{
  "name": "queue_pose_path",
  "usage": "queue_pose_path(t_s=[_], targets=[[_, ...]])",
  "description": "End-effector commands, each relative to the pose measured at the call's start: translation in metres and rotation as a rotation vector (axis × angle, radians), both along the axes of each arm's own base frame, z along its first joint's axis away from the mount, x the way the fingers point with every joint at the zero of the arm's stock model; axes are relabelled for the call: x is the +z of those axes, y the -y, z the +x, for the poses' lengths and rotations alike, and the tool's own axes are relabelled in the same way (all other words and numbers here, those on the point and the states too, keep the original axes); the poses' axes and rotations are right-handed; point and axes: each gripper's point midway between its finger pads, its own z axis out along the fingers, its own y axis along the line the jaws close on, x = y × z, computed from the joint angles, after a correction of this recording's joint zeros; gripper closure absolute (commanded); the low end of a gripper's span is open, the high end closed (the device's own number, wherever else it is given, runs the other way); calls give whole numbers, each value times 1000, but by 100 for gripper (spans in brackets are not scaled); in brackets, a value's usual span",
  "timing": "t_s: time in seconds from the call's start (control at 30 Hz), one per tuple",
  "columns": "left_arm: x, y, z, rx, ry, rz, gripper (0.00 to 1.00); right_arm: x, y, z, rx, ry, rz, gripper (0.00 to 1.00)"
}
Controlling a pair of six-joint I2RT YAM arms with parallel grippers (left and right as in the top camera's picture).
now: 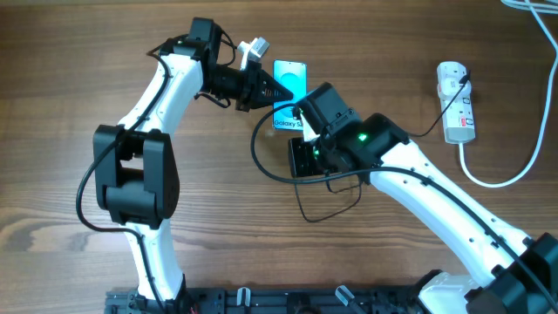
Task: Plug charger to phone and switch on socket
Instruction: 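Push the plug into the phone's bottom port with the right gripper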
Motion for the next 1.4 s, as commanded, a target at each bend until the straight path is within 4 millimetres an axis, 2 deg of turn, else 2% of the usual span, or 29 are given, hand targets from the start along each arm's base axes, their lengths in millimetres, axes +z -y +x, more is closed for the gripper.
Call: queue_pose_path(t_s=[0.0,0.1,0.5,0.73,1.07,1.27,1.37], targets=[[23,3,-7,-43,119,-57,96,2,-4,10,-24,25,8,95],[18,2,-7,-41,120,-26,96,3,-6,13,-38,32,21,95],[18,2,-9,-48,121,-27,96,1,-5,16,-62,29,13,95],[19,3,-10,-48,117,-33,96,2,-11,8,-44,-12,50,96],[19,3,-10,-48,117,-32,96,-11,-12,11,-45,-29,25,95],[5,-1,-6,-43,142,48,96,-12,-9,11,-48,-31,12,95],[5,-1,-4,-42,152,49,96,-12,-10,10,-38,-31,15,96]])
